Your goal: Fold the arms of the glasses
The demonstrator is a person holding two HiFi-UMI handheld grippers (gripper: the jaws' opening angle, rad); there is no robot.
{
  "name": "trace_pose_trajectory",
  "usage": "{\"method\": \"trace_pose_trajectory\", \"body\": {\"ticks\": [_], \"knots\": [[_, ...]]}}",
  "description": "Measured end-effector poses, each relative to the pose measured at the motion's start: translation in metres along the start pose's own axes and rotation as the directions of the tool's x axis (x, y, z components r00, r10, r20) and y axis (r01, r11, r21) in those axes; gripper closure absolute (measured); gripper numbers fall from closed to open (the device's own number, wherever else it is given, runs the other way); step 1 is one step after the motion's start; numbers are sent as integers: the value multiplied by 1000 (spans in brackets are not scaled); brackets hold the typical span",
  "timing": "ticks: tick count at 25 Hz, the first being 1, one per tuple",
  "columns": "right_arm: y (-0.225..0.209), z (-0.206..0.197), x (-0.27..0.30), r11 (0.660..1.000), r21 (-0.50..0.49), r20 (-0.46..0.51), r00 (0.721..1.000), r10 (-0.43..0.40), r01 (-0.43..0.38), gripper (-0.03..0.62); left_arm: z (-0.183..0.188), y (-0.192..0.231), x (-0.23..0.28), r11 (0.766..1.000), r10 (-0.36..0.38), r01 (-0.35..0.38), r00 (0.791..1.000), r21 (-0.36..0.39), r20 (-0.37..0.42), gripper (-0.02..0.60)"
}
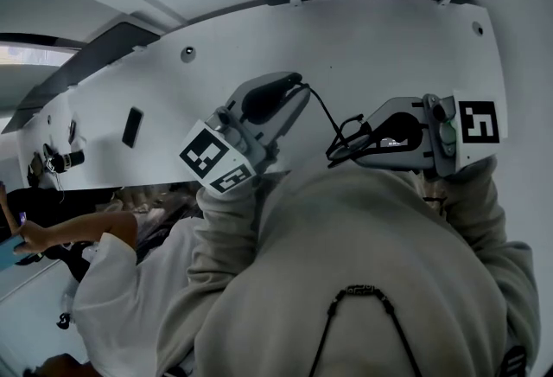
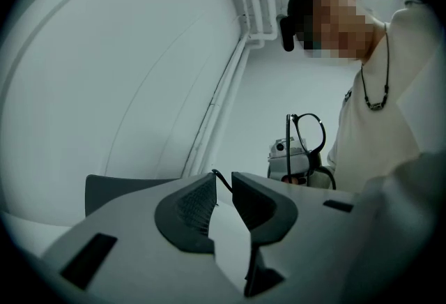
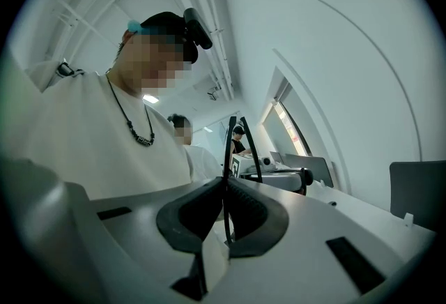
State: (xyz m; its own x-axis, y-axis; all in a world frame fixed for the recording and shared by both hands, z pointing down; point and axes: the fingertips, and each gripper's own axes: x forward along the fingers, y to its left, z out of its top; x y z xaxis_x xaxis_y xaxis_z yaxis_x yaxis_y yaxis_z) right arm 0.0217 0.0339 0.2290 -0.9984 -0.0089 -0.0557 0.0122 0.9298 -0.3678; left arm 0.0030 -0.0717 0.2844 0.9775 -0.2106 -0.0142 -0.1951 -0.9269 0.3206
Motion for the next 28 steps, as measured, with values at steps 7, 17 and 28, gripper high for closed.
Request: {"method": "trace_pose_trajectory", "body": {"ticks": [7, 17, 28], "knots": [[-5, -13, -3, 998, 68, -39, 999, -9, 12, 556, 16, -24, 5, 995, -74, 74, 997, 60, -13, 537], [-9, -39, -3, 977, 212, -28, 1000, 12, -6, 556, 15, -63, 5, 967, -227, 231, 973, 108, -47, 561], [-10, -56, 4, 964, 266, -79, 996, 48, -25, 556, 7, -82, 0, 931, -356, 360, 932, 55, -70, 562]]}}
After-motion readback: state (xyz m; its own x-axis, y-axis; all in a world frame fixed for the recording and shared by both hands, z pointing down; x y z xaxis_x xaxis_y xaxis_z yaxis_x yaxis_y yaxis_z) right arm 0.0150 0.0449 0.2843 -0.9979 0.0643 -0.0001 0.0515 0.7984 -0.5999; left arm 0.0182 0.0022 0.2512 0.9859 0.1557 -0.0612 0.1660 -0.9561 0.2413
